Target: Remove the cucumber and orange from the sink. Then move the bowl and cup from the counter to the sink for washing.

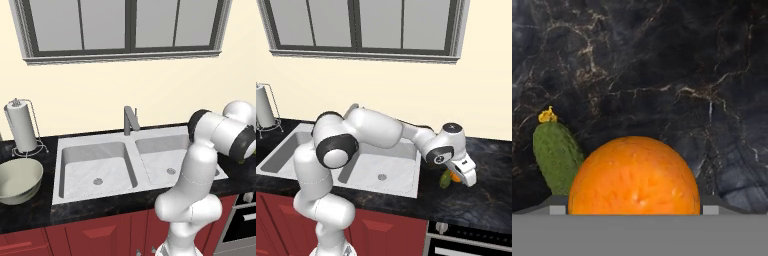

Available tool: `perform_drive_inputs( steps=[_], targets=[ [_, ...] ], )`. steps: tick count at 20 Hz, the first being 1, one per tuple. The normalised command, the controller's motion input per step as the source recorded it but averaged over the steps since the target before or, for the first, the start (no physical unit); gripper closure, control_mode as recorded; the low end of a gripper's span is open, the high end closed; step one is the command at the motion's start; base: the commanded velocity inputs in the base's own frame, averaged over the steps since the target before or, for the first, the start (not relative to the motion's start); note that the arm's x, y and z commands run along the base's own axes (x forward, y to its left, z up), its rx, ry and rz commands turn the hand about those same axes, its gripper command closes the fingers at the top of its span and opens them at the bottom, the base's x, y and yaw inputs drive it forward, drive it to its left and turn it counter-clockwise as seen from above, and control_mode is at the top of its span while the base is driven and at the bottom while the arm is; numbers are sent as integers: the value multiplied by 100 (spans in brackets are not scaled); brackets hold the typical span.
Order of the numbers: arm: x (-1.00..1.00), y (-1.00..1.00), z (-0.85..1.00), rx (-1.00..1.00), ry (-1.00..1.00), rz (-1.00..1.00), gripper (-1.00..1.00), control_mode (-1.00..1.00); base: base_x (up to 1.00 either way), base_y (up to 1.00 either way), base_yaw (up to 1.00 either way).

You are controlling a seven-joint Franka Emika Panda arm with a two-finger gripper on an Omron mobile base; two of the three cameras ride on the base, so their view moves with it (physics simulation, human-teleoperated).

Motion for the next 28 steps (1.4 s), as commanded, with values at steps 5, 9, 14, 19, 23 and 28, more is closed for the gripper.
perform_drive_inputs(
  steps=[5,9,14,19,23,28],
  targets=[
    [-6,-18,-21,0,0,-5,100,-100,0,0,0],
    [-9,-14,-19,0,0,-4,100,-100,0,0,0],
    [-15,-9,-14,2,1,-3,100,-100,0,0,0],
    [-11,-3,-16,1,3,-4,100,-100,0,0,0],
    [-6,0,-19,2,4,-3,100,-100,0,0,0],
    [0,0,-20,2,5,-2,100,-100,0,0,0]
  ],
)
